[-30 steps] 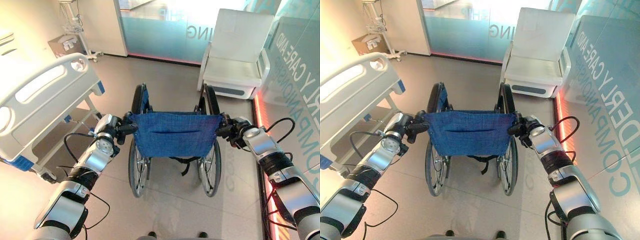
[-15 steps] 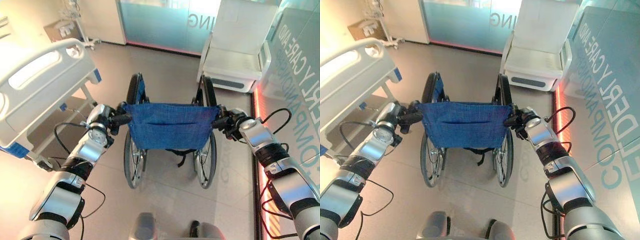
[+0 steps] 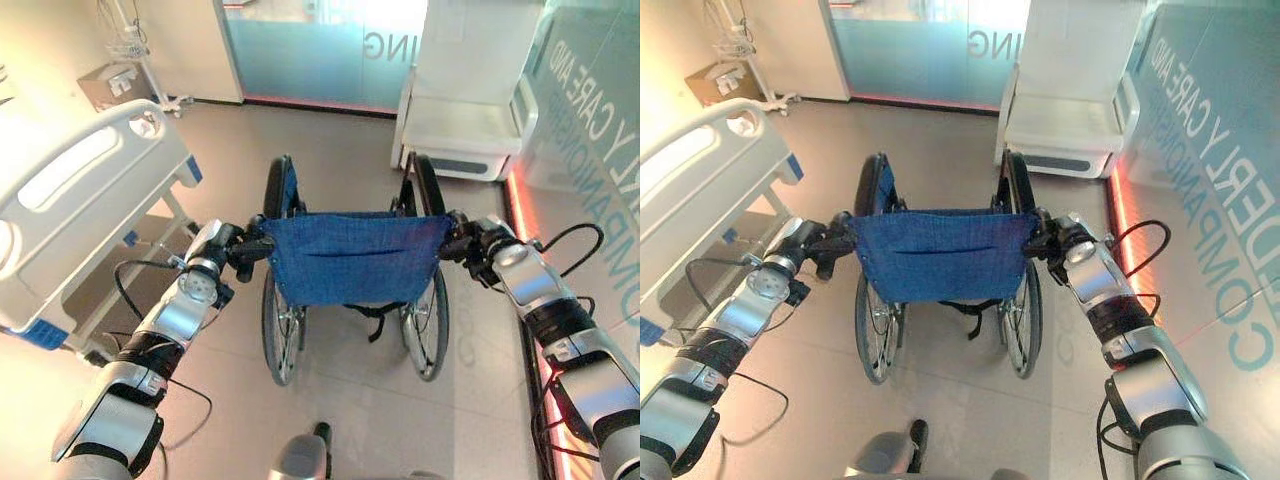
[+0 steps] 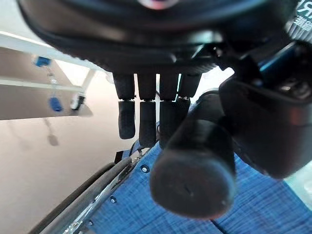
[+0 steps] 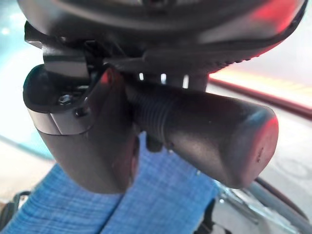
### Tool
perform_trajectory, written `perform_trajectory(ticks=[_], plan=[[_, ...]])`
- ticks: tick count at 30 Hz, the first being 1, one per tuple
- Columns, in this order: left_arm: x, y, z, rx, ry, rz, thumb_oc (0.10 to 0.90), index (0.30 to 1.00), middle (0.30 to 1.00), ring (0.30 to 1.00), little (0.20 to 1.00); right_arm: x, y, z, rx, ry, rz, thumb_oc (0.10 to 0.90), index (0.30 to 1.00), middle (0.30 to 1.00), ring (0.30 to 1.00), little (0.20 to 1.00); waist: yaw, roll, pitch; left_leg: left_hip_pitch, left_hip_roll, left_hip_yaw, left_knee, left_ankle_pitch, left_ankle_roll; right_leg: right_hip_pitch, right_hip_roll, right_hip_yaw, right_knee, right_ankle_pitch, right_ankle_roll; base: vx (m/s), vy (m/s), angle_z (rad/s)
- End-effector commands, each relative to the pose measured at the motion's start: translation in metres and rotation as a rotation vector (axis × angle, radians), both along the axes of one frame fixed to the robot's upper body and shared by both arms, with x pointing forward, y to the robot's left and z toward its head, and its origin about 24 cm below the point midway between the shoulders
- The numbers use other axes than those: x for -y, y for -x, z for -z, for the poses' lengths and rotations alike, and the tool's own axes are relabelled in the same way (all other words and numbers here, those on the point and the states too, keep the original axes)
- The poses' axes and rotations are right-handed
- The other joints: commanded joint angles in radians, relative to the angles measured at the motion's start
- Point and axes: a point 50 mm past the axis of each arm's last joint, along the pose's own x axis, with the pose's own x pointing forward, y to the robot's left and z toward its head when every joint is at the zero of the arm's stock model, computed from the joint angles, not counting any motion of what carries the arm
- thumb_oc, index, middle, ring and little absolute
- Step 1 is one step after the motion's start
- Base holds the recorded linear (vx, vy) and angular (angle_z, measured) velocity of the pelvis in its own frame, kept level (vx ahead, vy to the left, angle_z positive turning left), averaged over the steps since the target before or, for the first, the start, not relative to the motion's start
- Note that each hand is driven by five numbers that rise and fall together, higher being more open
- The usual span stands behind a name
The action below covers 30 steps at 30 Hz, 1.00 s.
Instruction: Push the wheelchair next to the bed
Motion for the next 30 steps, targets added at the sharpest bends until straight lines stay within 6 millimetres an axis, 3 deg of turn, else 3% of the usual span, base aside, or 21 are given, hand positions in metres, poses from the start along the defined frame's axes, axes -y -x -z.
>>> perform_trajectory(ticks=[1,3,6,8,10,12,13,14,18,20,23,24,26,30], plan=[[-0.009,0.012,0.018,-0.005,0.006,0.011,0.400,0.300,0.300,0.300,0.300,-0.007,0.032,0.068,-0.136,0.003,-0.146,0.400,0.300,0.300,0.300,0.300,-0.014,-0.010,-0.015,-0.110,-0.046,-0.036,-0.004,0.018,0.022,0.114,-0.058,-0.104,0.120,0.266,0.045,0.18,0.217,-0.22],[-0.007,0.012,0.019,-0.006,-0.003,0.020,0.400,0.300,0.300,0.300,0.300,-0.004,0.032,0.069,-0.132,0.002,-0.130,0.400,0.300,0.300,0.300,0.300,-0.008,-0.008,-0.023,-0.096,-0.064,-0.044,-0.010,0.008,0.038,0.093,-0.068,-0.100,0.188,0.310,0.042,0.22,0.229,-0.18],[-0.007,0.017,0.025,-0.007,-0.004,0.021,0.400,0.300,0.300,0.300,0.300,0.000,0.035,0.073,-0.136,-0.005,-0.118,0.400,0.300,0.300,0.300,0.300,-0.020,-0.008,-0.031,-0.064,-0.089,-0.053,-0.020,-0.010,0.058,0.017,-0.021,-0.080,0.252,0.334,0.034,0.27,0.176,-0.15],[-0.007,0.020,0.028,-0.001,0.004,0.021,0.400,0.300,0.300,0.300,0.300,0.004,0.035,0.068,-0.135,0.008,-0.113,0.400,0.300,0.300,0.300,0.300,-0.058,-0.002,-0.022,-0.023,-0.102,-0.065,-0.028,-0.016,0.057,-0.083,0.049,-0.066,0.166,0.298,0.018,0.36,0.060,-0.01],[-0.007,0.020,0.026,0.012,0.012,0.021,0.400,0.300,0.300,0.300,0.300,0.005,0.031,0.061,-0.125,0.015,-0.111,0.400,0.300,0.300,0.300,0.300,-0.084,0.001,-0.006,0.021,-0.107,-0.075,-0.039,-0.032,0.054,-0.177,0.062,-0.065,0.075,0.302,0.016,0.32,-0.035,0.00],[-0.008,0.019,0.021,0.032,0.010,0.025,0.400,0.300,0.300,0.300,0.300,0.006,0.027,0.053,-0.108,0.021,-0.110,0.400,0.300,0.300,0.300,0.300,-0.121,-0.017,0.024,0.070,-0.138,-0.106,-0.039,-0.079,0.058,-0.283,0.051,-0.056,-0.057,0.382,0.037,0.35,-0.077,0.34],[-0.008,0.019,0.021,0.034,0.011,0.025,0.400,0.300,0.300,0.300,0.300,0.005,0.027,0.052,-0.107,0.022,-0.110,0.400,0.300,0.300,0.300,0.300,-0.125,-0.016,0.029,0.076,-0.138,-0.111,-0.037,-0.087,0.059,-0.284,0.053,-0.056,-0.067,0.387,0.040,0.46,-0.100,0.67],[-0.009,0.014,0.013,0.070,0.021,0.016,0.400,0.300,0.300,0.300,0.300,0.005,0.021,0.041,-0.091,0.030,-0.113,0.400,0.300,0.300,0.300,0.300,-0.154,-0.034,0.045,0.105,-0.170,-0.146,-0.040,-0.123,0.067,-0.334,0.051,-0.033,-0.187,0.464,0.065,0.41,-0.083,0.68],[-0.009,0.007,0.002,0.115,0.045,-0.011,0.400,0.300,0.300,0.300,0.300,0.005,0.010,0.022,-0.062,0.044,-0.125,0.400,0.300,0.300,0.300,0.300,-0.170,-0.041,0.046,0.125,-0.182,-0.178,-0.008,-0.174,0.080,-0.342,0.080,-0.023,-0.176,0.458,0.053,0.37,-0.102,0.60],[-0.006,0.004,0.003,0.105,0.065,-0.007,0.400,0.300,0.300,0.300,0.300,0.009,0.008,0.016,-0.058,0.066,-0.124,0.400,0.300,0.300,0.300,0.300,-0.181,-0.037,0.027,0.136,-0.167,-0.192,0.012,-0.192,0.071,-0.333,0.089,-0.004,-0.155,0.432,0.039,0.39,-0.174,0.55],[-0.001,0.003,0.009,0.065,0.095,0.006,0.400,0.300,0.300,0.300,0.300,0.013,0.009,0.019,-0.067,0.094,-0.115,0.400,0.300,0.300,0.300,0.300,-0.186,-0.028,0.011,0.170,-0.118,-0.184,0.033,-0.208,0.045,-0.319,0.085,-0.029,-0.106,0.375,0.026,0.41,-0.206,0.59],[0.003,0.004,0.015,0.038,0.110,0.011,0.400,0.300,0.300,0.300,0.300,0.014,0.008,0.018,-0.071,0.110,-0.123,0.400,0.300,0.300,0.300,0.300,-0.175,-0.030,0.008,0.187,-0.086,-0.166,0.041,-0.199,0.022,-0.295,0.074,-0.075,-0.098,0.355,0.017,0.42,-0.206,0.24],[0.010,0.005,0.019,0.026,0.122,0.018,0.400,0.300,0.300,0.300,0.300,0.016,0.006,0.015,-0.064,0.137,-0.134,0.400,0.300,0.300,0.300,0.300,-0.174,-0.025,0.000,0.211,-0.057,-0.165,0.045,-0.176,0.004,-0.280,0.080,-0.093,-0.092,0.332,0.006,0.44,-0.204,0.15],[0.017,0.009,0.031,-0.006,0.158,0.026,0.400,0.300,0.300,0.300,0.300,0.019,0.002,0.007,-0.048,0.178,-0.136,0.400,0.300,0.300,0.300,0.300,-0.169,-0.015,-0.019,0.238,0.000,-0.177,0.078,-0.070,-0.038,-0.261,0.089,-0.138,-0.072,0.279,-0.030,0.33,-0.156,0.28]])
